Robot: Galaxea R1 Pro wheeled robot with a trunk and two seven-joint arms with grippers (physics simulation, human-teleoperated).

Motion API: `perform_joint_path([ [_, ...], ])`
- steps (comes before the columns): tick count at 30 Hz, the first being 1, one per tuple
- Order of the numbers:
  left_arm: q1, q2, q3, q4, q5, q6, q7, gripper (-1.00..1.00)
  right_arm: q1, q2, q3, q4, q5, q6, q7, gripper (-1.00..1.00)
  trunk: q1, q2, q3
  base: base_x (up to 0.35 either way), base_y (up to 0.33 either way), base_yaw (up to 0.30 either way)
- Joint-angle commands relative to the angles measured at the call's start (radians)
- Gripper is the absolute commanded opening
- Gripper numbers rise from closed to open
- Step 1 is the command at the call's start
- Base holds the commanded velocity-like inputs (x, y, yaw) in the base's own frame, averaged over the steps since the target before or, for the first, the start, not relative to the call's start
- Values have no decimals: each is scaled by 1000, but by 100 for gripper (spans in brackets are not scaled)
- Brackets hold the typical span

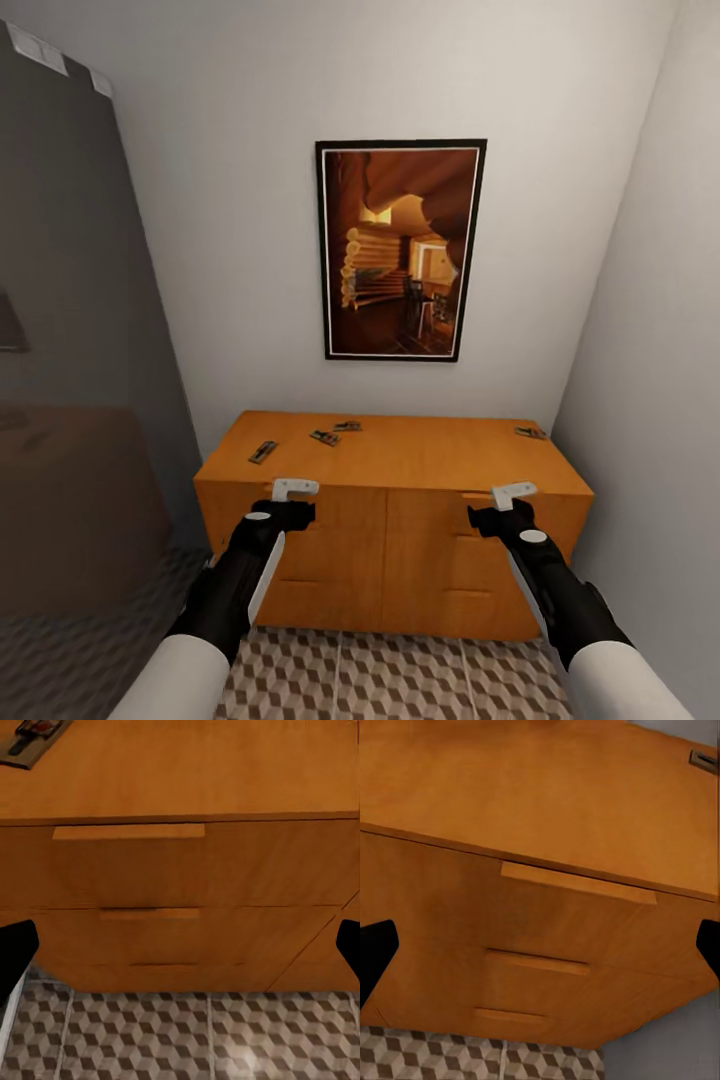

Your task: Take the four mousetraps from the cabinet in the bathroom and place them on the bathroom floor. Make sure all four end up on the same floor surface, and ensure that at least two of them are either under or directly next to the same bathroom sink.

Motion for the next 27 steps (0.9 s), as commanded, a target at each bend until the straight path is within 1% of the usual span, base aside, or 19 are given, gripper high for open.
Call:
perform_joint_path([
  [1, 0, 0, -9, -2, -17, 6, 0, 100, 0, 0, -1, -6, 8, 6, 1, 100, 1, -1, 0, 170, 0, 0],
  [3, 0, 0, -26, -3, -25, 5, 0, 100, 0, 0, -1, -12, 9, 6, 1, 100, 1, -1, 0, 111, 0, 0],
  [4, 0, 0, -46, -5, -31, -2, 1, 100, 0, 0, -1, -16, 9, 6, 1, 100, 1, -1, 0, 69, 0, 0],
  [5, 0, 0, -83, -9, -37, -9, 3, 100, 0, 0, -1, -20, 9, 6, 3, 100, 1, -1, 0, 28, 0, 0],
  [6, 0, 0, -93, -9, -38, -10, 3, 100, 0, 0, -1, -20, 9, 6, 3, 100, 1, -1, 0, 23, 0, 0],
  [7, 0, 0, -114, -11, -41, -14, 4, 100, 0, 0, -1, -21, 9, 6, 4, 100, 1, -1, 0, 15, 0, 0],
  [9, 0, 0, -139, -11, -43, -20, 4, 100, 0, 1, -1, -21, 9, 6, 4, 100, 1, -1, 0, 10, 0, 0],
  [10, 0, 0, -190, -12, -46, -44, 6, 100, 0, 1, -1, -22, 8, 6, 5, 100, 1, -1, 0, 3, 0, 0],
  [11, 0, 0, -195, -12, -45, -49, 6, 100, 0, 1, -1, -22, 8, 6, 5, 100, 1, -1, 0, 2, 0, 0],
  [15, 1, 0, -207, -13, -41, -61, 4, 100, 0, 1, -1, -22, 7, 6, 5, 100, 1, -1, 0, 1, 0, 0],
  [20, 1, 0, -201, -13, -35, -66, 1, 100, 0, 1, -1, -22, 7, 6, 5, 100, 1, -1, 0, 0, 0, 0],
  [24, 1, 0, -172, -13, -11, -68, -3, 100, 0, 1, -1, -22, 6, 6, 5, 100, 1, -1, 0, 0, 0, 0],
  [25, 1, 0, -151, -11, 13, -69, -5, 100, 0, 1, -1, -22, 6, 6, 6, 100, 1, -1, 0, 0, 0, 0],
  [27, 1, 0, -128, -9, 43, -73, -8, 100, 0, 1, -1, -22, 7, 6, 6, 100, 1, -1, 0, 0, 0, 0],
])
